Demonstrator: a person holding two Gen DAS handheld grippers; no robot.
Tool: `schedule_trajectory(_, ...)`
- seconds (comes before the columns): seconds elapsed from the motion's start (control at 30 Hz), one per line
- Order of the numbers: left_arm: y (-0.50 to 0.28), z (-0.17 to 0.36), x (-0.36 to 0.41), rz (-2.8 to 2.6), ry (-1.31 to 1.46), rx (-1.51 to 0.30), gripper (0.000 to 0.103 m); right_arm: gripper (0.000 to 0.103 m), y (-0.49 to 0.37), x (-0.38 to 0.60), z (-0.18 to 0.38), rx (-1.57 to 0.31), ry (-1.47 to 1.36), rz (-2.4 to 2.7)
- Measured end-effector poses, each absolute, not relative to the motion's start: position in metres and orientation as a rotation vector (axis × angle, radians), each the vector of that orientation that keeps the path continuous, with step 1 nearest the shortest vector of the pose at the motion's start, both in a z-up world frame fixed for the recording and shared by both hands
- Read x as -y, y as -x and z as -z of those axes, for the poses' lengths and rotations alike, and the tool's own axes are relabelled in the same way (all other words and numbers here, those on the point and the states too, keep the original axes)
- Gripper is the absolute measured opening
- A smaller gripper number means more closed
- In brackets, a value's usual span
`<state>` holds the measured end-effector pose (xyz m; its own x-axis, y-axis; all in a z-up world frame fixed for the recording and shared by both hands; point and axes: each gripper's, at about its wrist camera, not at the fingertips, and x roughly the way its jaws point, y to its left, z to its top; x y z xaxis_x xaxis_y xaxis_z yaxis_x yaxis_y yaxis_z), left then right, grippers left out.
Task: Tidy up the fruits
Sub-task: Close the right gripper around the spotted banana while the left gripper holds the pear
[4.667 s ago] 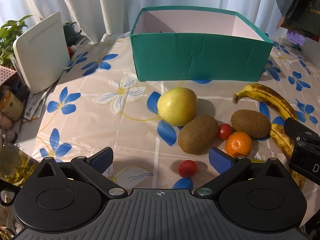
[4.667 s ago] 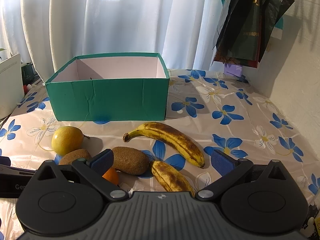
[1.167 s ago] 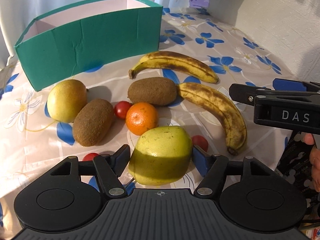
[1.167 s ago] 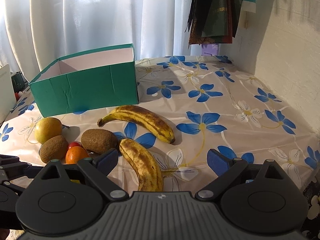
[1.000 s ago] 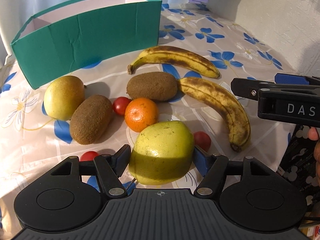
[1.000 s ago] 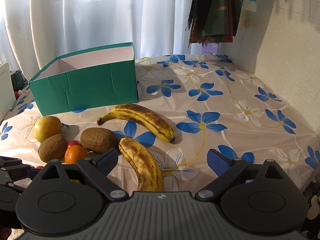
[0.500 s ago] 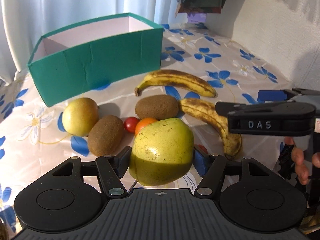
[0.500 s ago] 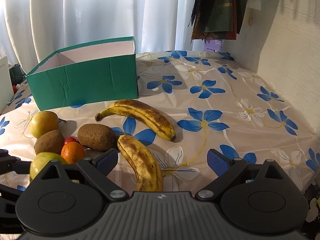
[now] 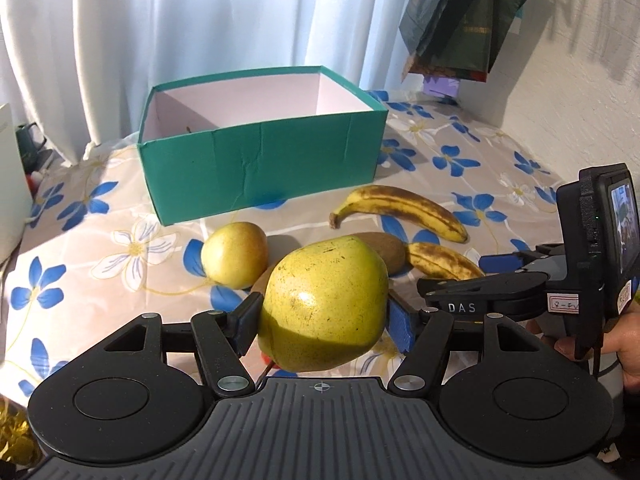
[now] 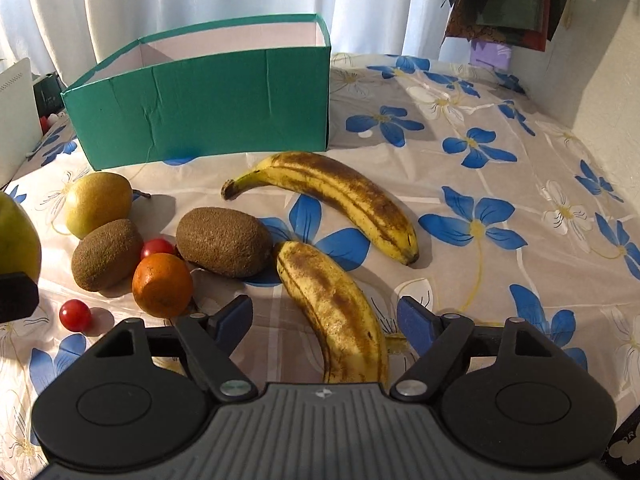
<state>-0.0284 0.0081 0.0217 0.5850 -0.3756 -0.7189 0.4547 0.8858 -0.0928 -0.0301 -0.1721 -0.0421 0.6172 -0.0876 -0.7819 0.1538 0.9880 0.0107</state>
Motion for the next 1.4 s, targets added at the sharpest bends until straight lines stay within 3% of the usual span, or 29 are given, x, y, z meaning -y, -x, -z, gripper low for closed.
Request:
schedule_trajectory(0.23,0.027,-0.021,-0.012,0.449,-0.107,-0.838,0.069,0.072,0.025,0.17,0.048,-0.923,-0.061,0.142)
schedule_trajectory(0.4,0.025,-0.022,-0.012,0.439,-0.115,-0.841,0.069,0.053,0.019,0.177,0.053,-0.952,-0.053,0.171)
schedule_trajectory(0.63,0.025,-0.023,-0.01,0.441,-0.122,-0.845,0.069,0.05,0.017,0.184,0.054,-0.953,-0.084,0.144)
schedule_trajectory(0.97,0.025,-0.028,-0.007,0.439,-0.137,-0.837,0.069,0.036,0.026,0.186,0.051,-0.939,-0.058,0.139)
schedule_trajectory(1.4,0.019,-0.037,-0.003,0.433,-0.142,-0.824,0.069,0.034,0.049,0.193,0.026,-0.827,-0.12,0.162)
